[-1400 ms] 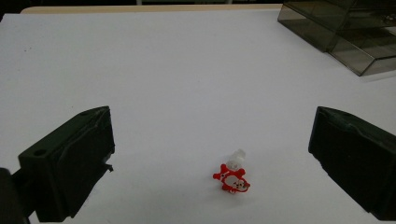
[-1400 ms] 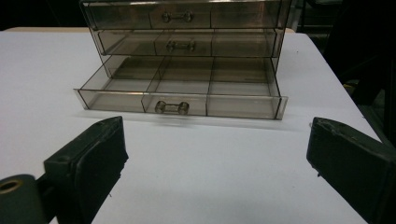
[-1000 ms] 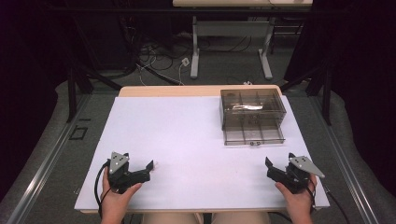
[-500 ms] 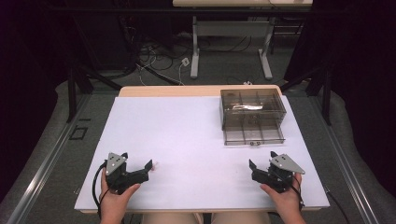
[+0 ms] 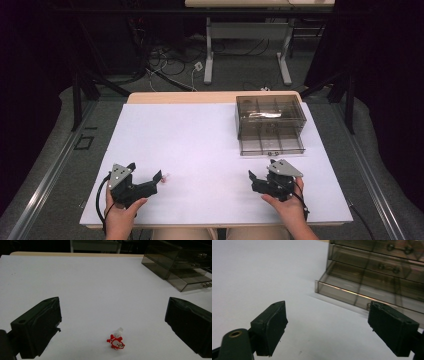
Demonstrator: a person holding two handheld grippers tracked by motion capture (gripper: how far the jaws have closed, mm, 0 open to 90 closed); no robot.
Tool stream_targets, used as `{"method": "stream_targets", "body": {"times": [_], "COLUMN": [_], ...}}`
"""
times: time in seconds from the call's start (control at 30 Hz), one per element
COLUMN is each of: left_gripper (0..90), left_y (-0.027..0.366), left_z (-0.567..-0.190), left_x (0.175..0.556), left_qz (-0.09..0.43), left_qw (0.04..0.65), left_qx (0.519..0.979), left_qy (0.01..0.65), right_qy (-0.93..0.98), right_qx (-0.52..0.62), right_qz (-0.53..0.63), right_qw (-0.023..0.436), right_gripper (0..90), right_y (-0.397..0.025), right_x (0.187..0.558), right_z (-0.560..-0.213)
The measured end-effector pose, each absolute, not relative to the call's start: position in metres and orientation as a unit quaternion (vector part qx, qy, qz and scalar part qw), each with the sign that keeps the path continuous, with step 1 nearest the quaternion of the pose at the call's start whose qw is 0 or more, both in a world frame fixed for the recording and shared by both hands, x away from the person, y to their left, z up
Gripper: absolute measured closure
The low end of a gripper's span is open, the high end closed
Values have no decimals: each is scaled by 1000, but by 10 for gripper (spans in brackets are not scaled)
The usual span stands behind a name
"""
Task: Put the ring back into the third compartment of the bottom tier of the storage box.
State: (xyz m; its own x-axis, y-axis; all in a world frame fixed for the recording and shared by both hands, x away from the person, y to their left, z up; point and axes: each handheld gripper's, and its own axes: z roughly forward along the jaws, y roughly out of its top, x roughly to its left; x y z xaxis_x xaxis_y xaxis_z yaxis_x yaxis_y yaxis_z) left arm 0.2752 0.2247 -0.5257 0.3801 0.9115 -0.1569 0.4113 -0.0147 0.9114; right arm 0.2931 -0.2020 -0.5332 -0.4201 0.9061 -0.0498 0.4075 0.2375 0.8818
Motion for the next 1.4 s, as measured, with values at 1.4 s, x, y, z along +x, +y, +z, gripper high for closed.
{"method": "stream_targets", "body": {"times": [1.4], "left_gripper": [8], "left_y": [243], "left_z": [-519], "left_x": [268], "left_qz": [282], "left_qw": [501], "left_qx": [639], "left_qy": [511], "right_qy": [764], "right_qx": [352], "right_qz": [486], "right_qw": [238], "right_gripper": [163], "right_y": [-90], "right_x": [319], "right_z": [-509]}}
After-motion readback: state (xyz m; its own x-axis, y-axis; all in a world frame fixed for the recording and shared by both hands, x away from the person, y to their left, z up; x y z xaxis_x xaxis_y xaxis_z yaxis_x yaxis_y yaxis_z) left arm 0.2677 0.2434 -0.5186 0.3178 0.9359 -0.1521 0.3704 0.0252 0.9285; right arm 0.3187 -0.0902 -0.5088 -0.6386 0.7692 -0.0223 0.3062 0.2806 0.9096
